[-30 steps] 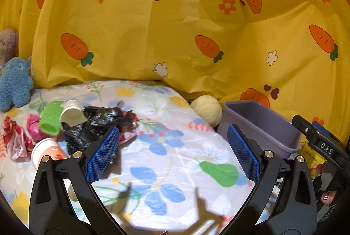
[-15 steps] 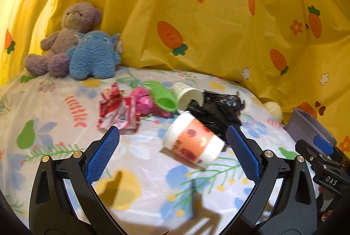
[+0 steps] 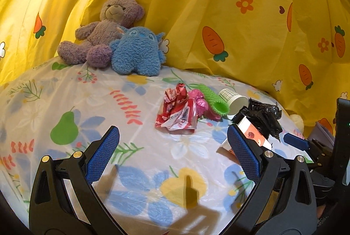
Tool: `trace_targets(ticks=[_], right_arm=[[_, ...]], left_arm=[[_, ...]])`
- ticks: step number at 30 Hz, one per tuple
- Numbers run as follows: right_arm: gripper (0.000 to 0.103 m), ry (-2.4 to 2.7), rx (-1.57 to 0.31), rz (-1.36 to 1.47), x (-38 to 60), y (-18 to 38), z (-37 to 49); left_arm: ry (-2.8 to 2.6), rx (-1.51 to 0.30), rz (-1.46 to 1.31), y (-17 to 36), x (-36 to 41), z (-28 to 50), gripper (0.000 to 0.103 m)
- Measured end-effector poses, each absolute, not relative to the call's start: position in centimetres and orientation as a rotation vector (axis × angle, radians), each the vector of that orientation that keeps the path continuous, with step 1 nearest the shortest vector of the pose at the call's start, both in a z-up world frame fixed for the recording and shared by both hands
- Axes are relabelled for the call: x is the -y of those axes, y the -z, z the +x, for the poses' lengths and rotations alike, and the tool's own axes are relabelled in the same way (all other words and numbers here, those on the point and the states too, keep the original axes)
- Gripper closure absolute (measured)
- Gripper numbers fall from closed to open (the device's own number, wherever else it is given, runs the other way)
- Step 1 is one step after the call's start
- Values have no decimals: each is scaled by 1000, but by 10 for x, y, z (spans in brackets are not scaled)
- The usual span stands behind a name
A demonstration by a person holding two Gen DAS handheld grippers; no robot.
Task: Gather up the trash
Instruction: 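Move both tools back toward the orange cup and black bag, then grasp the red snack wrapper with the left tool while the right tool grasps the orange apple cup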
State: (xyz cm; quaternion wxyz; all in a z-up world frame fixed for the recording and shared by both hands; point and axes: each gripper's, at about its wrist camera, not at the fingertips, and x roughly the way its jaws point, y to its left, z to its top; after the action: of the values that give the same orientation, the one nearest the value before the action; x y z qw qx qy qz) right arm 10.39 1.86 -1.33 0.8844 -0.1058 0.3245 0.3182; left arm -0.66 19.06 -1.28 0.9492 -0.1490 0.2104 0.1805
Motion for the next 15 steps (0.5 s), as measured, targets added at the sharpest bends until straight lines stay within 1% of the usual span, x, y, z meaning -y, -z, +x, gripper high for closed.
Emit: trace_targets(ticks=[2,5,10,12,14,15], right_arm=[[14,-664,-690,-233,-23,17,110],[21,-673,-724,-238,-28,22,119],[23,-703,-762,-248,-34,29,127],[30,-712,-772,-255,-37,32,129],[32,-717,-779,-262,-38,34,130],[35,-720,-781,-267,-38,35,130]], left_arm=[[-367,-432,-310,14,-193,-6,6],[-365,-436,-311,14,-195,-3,6],[-358,-444,-316,15,-198,2,6],[-353,-449,-315,14,-198,4,6],[-349,-453,-310,14,-197,6,6],[-346,-454,-308,14,-196,8,6]])
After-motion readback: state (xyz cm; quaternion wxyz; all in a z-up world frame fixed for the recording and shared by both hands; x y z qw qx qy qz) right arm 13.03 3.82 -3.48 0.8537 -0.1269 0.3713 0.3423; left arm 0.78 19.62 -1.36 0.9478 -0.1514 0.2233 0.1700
